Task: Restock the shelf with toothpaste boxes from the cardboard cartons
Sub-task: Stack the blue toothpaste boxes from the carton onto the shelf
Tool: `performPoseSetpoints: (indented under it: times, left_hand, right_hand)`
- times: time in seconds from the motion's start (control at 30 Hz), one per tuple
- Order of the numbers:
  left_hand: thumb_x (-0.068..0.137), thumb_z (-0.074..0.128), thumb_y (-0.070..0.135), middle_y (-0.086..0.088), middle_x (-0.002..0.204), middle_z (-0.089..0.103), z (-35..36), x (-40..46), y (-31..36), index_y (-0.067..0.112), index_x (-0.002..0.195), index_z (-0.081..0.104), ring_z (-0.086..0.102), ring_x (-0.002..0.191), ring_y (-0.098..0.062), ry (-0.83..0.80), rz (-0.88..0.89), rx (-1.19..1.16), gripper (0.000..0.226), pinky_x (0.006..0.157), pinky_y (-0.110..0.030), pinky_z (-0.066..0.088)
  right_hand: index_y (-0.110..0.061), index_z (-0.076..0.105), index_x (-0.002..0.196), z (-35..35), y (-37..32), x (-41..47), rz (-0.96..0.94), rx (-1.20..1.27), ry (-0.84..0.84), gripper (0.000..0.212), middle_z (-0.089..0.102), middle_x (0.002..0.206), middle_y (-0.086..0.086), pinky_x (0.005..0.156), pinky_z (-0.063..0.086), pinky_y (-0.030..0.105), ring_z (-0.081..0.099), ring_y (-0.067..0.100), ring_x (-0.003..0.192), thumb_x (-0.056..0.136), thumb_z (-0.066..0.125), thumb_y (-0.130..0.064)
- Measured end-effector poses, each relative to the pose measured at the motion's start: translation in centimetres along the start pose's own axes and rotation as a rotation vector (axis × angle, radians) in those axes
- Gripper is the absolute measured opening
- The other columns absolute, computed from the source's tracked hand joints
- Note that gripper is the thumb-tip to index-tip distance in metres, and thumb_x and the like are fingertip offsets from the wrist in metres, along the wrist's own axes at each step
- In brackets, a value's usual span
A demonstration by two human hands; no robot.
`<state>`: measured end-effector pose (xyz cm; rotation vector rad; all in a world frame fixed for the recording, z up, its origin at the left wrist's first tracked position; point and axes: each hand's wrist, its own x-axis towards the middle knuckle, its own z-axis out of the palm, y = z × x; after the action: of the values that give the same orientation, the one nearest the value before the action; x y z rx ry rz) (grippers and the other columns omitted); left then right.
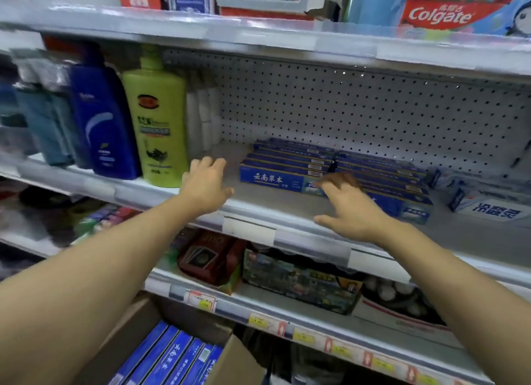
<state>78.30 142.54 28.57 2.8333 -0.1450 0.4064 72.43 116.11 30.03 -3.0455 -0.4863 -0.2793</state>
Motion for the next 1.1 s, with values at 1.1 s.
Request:
performPoseSetpoints:
  times: [1.1]
  left_hand:
    - [0.089, 0.059, 0.037, -0.014, 0.140, 0.040, 14.5, -33.9, -28.8, 0.012, 0.138, 0.035, 0.032, 0.131, -0.032, -0.543, -0.847, -0.122, 0.061, 0.104, -0.039, 0.032]
  right_hand:
    - [-0.017, 0.033, 0.141, 30.1, -30.0, -0.9, -0.649, 0.029, -0.654, 0.066, 0.026, 0.146, 0.007, 0.108, 0.027, 0.033, 0.021, 0.025, 0.135, 0.086, 0.061, -0.038]
